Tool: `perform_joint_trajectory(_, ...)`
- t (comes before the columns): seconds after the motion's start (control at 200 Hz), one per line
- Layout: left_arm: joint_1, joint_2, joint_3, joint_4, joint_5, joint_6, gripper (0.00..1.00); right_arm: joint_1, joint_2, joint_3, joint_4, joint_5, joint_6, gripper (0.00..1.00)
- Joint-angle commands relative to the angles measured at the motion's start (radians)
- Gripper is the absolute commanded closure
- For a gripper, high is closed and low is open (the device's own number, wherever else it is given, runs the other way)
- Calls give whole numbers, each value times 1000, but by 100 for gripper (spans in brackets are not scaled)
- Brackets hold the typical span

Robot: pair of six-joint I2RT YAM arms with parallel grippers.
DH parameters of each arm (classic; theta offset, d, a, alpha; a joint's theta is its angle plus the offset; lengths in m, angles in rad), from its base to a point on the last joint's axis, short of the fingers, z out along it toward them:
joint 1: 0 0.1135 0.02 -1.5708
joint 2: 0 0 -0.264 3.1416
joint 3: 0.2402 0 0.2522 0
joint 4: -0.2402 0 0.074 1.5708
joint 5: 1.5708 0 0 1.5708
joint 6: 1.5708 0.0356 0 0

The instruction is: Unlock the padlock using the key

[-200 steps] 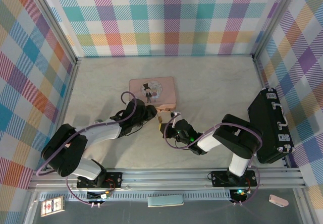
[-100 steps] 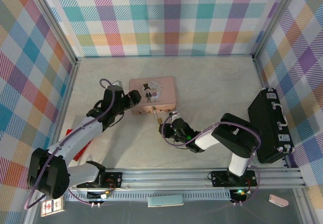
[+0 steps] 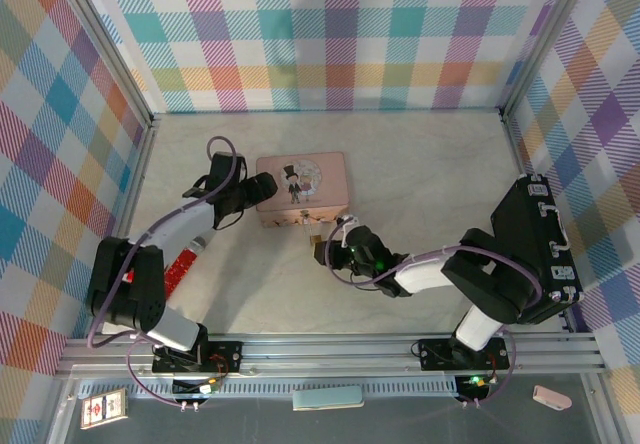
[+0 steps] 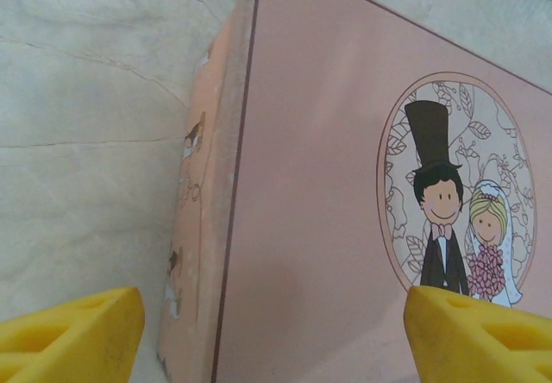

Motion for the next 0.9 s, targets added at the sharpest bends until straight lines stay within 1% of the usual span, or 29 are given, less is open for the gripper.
perform_joint_trajectory(0.0,6,42,35,33,45,24,21,-59,-3,52,-53,-88,-88,58)
perform_joint_trajectory(0.105,6,77,37,57,62,11,22,-104,36,114,-53,-169,-121,58)
perform_joint_trajectory(0.13,6,81,36,63,68,7,22,-112,48,130,-88,-183,-132,58)
perform_joint_trajectory(0.21,6,90,22,82,81,-4,23,-134,77,182,-112,-231,-179,57)
perform_joint_trajectory(0.325,3,89,-7,96,83,-15,23,-180,112,252,-166,-269,-235,54)
perform_joint_trajectory(0.485,-13,80,-55,113,54,-40,24,-246,179,334,-191,-384,-277,51)
perform_joint_trajectory(0.66,-38,52,-130,149,5,-99,25,-293,250,439,-237,-451,-318,51)
perform_joint_trajectory(0.78,-57,43,-162,162,-12,-132,26,-312,263,451,-230,-470,-309,52)
perform_joint_trajectory(0.895,-71,29,-175,148,-45,-145,26,-317,250,404,-173,-478,-269,53)
